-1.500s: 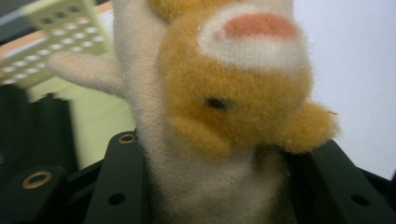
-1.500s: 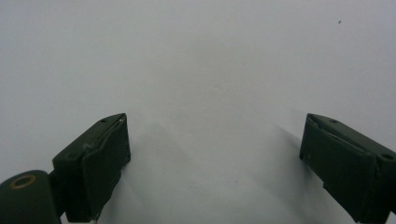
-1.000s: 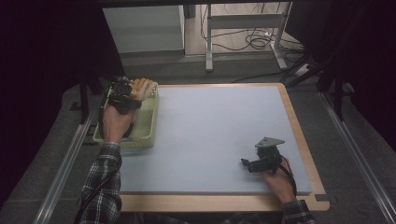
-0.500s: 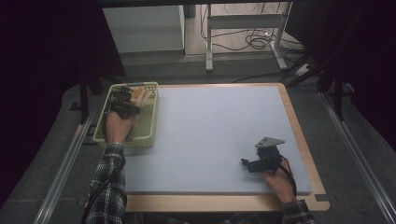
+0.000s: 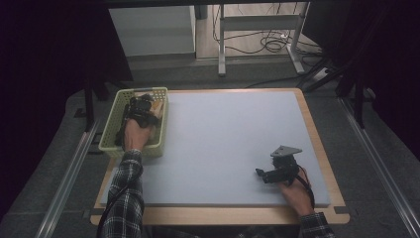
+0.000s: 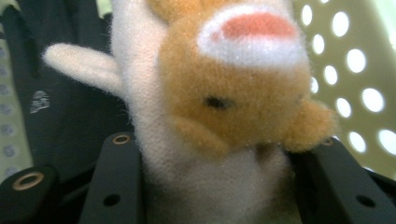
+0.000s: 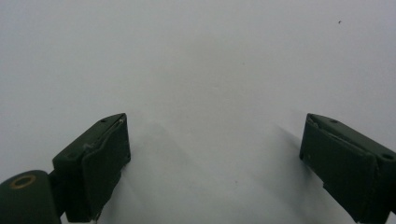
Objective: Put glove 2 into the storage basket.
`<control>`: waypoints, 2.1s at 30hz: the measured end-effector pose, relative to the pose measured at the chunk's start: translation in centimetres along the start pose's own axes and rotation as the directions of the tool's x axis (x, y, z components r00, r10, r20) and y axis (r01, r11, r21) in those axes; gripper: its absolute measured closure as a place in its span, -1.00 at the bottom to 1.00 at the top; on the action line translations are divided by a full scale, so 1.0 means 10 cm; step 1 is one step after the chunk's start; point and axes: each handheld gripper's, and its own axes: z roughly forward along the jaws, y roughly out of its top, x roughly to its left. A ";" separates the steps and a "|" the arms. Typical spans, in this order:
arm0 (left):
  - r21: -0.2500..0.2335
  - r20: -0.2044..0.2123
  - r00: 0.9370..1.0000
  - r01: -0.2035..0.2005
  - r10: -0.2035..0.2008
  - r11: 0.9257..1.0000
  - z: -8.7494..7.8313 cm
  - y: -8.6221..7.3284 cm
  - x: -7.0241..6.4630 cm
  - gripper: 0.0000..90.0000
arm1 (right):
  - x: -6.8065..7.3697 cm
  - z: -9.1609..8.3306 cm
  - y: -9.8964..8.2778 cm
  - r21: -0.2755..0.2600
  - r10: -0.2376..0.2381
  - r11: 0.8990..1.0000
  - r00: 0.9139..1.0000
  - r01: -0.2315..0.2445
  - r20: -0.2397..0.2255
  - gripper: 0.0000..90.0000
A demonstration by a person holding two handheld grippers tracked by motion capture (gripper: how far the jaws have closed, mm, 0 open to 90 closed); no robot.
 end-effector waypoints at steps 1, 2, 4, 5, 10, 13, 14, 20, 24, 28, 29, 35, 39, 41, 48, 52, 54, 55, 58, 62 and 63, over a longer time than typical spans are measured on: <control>0.003 0.002 1.000 -0.001 0.001 1.000 0.02 0.00 -0.01 0.12 | 0.00 0.00 0.00 0.000 0.000 1.000 1.000 0.000 0.000 -0.82; 0.011 0.013 1.000 0.001 -0.001 1.000 0.04 0.01 -0.01 0.11 | 0.00 0.00 0.00 0.000 0.000 1.000 1.000 0.000 0.000 -0.82; 0.021 0.038 0.999 0.009 -0.010 1.000 0.08 0.01 -0.02 0.01 | 0.00 0.00 0.00 0.000 0.000 1.000 1.000 0.000 0.000 -0.82; 0.024 0.050 0.998 0.025 -0.026 0.999 0.08 0.01 0.00 -0.01 | 0.00 0.00 0.00 0.000 0.000 1.000 1.000 0.000 0.000 -0.82; 0.004 0.097 0.994 0.047 -0.047 0.999 -0.01 -0.03 0.11 -0.56 | 0.00 0.00 0.00 0.000 0.000 1.000 1.000 0.000 0.000 -0.82; -0.035 0.135 0.990 0.045 -0.040 0.998 -0.15 -0.05 0.16 -0.66 | 0.00 0.00 0.00 0.000 -0.001 1.000 1.000 0.001 0.000 -0.82; -0.047 0.142 0.989 0.052 -0.045 0.998 -0.20 -0.06 0.16 -0.68 | 0.00 0.00 0.00 0.000 -0.001 1.000 1.000 0.001 0.000 -0.82; -0.119 0.189 0.981 0.072 -0.049 0.990 -0.45 -0.12 0.29 -0.31 | 0.00 0.00 0.00 0.000 -0.001 1.000 1.000 0.001 0.000 -0.82; -0.072 0.215 0.975 0.069 -0.052 0.995 -0.32 -0.16 0.33 0.03 | 0.00 0.00 0.00 0.000 -0.001 1.000 1.000 0.001 0.000 -0.82; -0.031 0.278 0.958 0.083 -0.071 0.996 -0.14 -0.17 0.32 0.16 | 0.00 0.00 0.00 0.000 -0.001 1.000 1.000 0.001 0.000 -0.82; -0.026 0.278 0.958 0.086 -0.075 0.996 -0.12 -0.15 0.31 0.19 | 0.00 0.00 0.00 0.000 -0.001 1.000 1.000 0.001 0.000 -0.82; -0.003 0.256 0.966 0.032 -0.030 0.999 -0.04 -0.07 0.15 0.24 | 0.00 0.00 0.00 0.000 -0.001 1.000 1.000 0.001 0.000 -0.82; -0.004 0.246 0.969 0.032 -0.030 0.999 -0.07 -0.07 0.16 0.22 | 0.00 0.00 0.00 0.000 -0.001 1.000 1.000 0.001 0.000 -0.82; -0.018 0.237 0.971 0.033 -0.028 0.999 -0.11 -0.08 0.20 0.15 | 0.00 0.00 0.00 0.000 -0.001 1.000 1.000 0.001 0.000 -0.82; -0.088 0.194 0.981 0.029 -0.011 0.996 -0.26 -0.14 0.30 -0.26 | 0.00 0.00 0.00 0.000 -0.001 1.000 1.000 0.001 0.000 -0.82; -0.123 0.181 0.983 0.025 -0.002 0.992 -0.33 -0.19 0.34 -0.47 | 0.00 0.00 0.00 0.000 -0.001 1.000 1.000 0.001 0.000 -0.82; -0.138 0.186 0.983 0.019 0.007 0.990 -0.36 -0.21 0.35 -0.56 | 0.00 0.00 0.00 0.000 -0.001 1.000 1.000 0.001 0.000 -0.82; -0.145 0.189 0.982 0.016 0.012 0.989 -0.38 -0.22 0.36 -0.58 | 0.00 0.00 0.00 0.000 -0.001 1.000 1.000 0.001 0.000 -0.82; -0.163 0.189 0.982 0.006 0.025 0.987 -0.42 -0.25 0.37 -0.67 | 0.00 0.00 0.00 0.000 -0.001 1.000 1.000 0.001 0.001 -0.82; -0.188 0.182 0.983 -0.002 0.037 0.982 -0.49 -0.30 0.38 -0.81 | 0.00 0.00 0.00 0.000 -0.001 1.000 1.000 0.001 0.000 -0.82; -0.193 0.184 0.982 0.000 0.036 0.981 -0.51 -0.31 0.38 -0.83 | 0.00 0.00 0.00 0.000 -0.001 1.000 1.000 0.001 0.000 -0.82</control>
